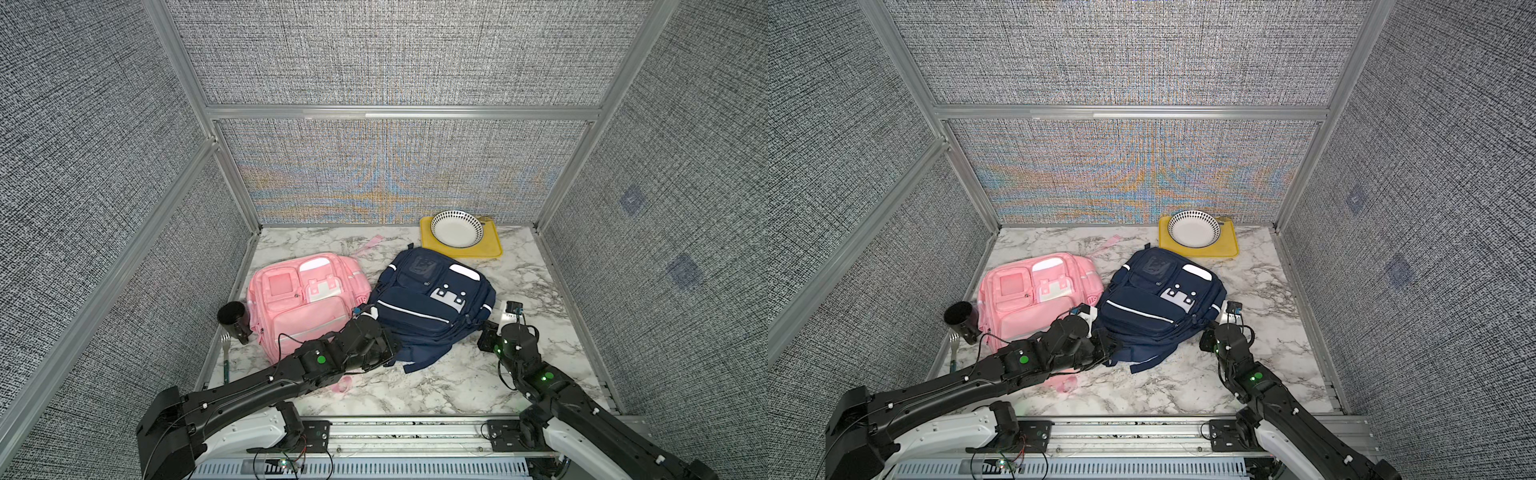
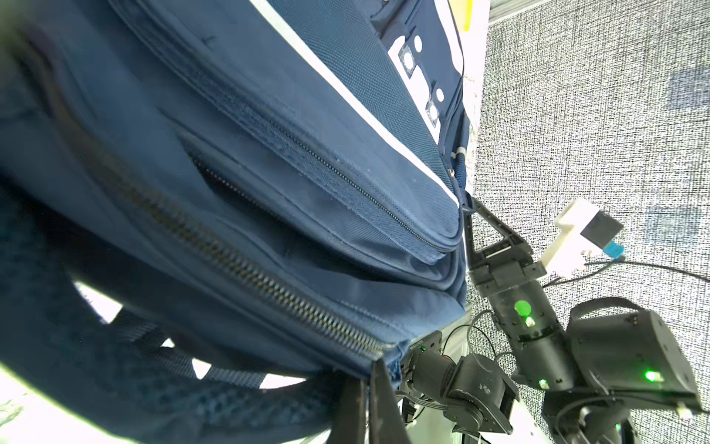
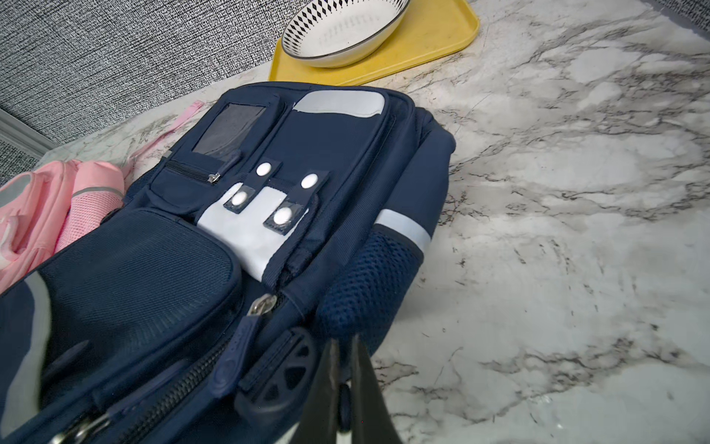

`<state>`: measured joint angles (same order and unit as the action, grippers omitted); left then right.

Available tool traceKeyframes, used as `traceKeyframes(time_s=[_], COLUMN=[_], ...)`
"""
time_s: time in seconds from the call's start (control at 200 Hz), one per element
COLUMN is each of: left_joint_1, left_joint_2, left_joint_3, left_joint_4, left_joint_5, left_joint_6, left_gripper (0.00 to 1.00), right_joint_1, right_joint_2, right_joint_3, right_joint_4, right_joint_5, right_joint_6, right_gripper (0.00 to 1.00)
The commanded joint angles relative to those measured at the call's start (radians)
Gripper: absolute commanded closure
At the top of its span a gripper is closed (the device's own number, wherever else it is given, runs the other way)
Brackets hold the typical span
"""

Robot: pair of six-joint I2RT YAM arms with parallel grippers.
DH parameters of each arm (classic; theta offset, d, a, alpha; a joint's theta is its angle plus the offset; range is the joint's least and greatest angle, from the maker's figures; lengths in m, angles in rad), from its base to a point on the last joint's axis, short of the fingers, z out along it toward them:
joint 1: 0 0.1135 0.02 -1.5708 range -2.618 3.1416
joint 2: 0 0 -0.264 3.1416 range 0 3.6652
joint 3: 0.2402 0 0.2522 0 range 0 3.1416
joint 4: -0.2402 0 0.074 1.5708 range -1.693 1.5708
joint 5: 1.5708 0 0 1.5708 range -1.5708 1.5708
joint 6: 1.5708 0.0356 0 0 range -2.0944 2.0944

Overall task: Zip up the backpack
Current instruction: Zip the zipper on the backpack, then place the backpack at the center of the board.

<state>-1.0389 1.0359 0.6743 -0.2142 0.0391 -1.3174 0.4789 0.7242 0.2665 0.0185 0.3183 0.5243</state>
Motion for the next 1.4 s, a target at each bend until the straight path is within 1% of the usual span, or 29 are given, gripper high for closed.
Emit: traceKeyframes(time_s=[0.0,0.135,0.245,0.47,0.621,0.711,0.846,0.936,1.136,1.151,1.241,1.346,1.396], left_joint_1=[0.004,0.001,-0.029,-0.098,-0.138,-0.154,-0.169,-0.178,-0.190,-0.190,-0.186,-0.178,-0.173], left_joint_2=[0.005,0.102,0.205,0.397,0.553,0.646,0.770,0.837,0.950,0.981,1.049,1.105,1.119], left_joint_3=[-0.001,0.009,0.039,0.192,0.315,0.380,0.470,0.549,0.706,0.717,0.790,0.853,0.866], left_joint_4=[0.029,0.131,0.208,0.238,0.276,0.311,0.362,0.356,0.326,0.323,0.299,0.246,0.220], left_joint_5=[-0.023,0.064,0.108,0.160,0.216,0.249,0.296,0.313,0.339,0.337,0.348,0.348,0.339], left_joint_6=[-0.004,0.007,0.010,0.057,0.077,0.081,0.084,0.101,0.141,0.145,0.178,0.210,0.228], left_gripper=[1.00,1.00,1.00,1.00,1.00,1.00,1.00,1.00,1.00,1.00,1.00,1.00,1.00], right_joint_1=[-0.010,-0.027,-0.069,-0.180,-0.271,-0.306,-0.334,-0.358,-0.453,-0.461,-0.497,-0.503,-0.504], right_joint_2=[0.029,0.056,0.102,0.214,0.278,0.319,0.373,0.399,0.438,0.439,0.454,0.476,0.479], right_joint_3=[0.029,0.040,0.048,0.113,0.156,0.178,0.206,0.225,0.270,0.272,0.286,0.309,0.307], right_joint_4=[0.013,0.032,0.038,0.038,0.057,0.059,0.049,0.054,0.035,0.036,0.037,0.015,0.014], right_joint_5=[0.078,0.061,0.041,-0.012,-0.091,-0.134,-0.160,-0.166,-0.197,-0.198,-0.224,-0.246,-0.250], right_joint_6=[-0.044,-0.058,-0.043,-0.067,-0.097,-0.115,-0.139,-0.155,-0.200,-0.203,-0.222,-0.240,-0.244], right_gripper=[1.00,1.00,1.00,1.00,1.00,1.00,1.00,1.00,1.00,1.00,1.00,1.00,0.85])
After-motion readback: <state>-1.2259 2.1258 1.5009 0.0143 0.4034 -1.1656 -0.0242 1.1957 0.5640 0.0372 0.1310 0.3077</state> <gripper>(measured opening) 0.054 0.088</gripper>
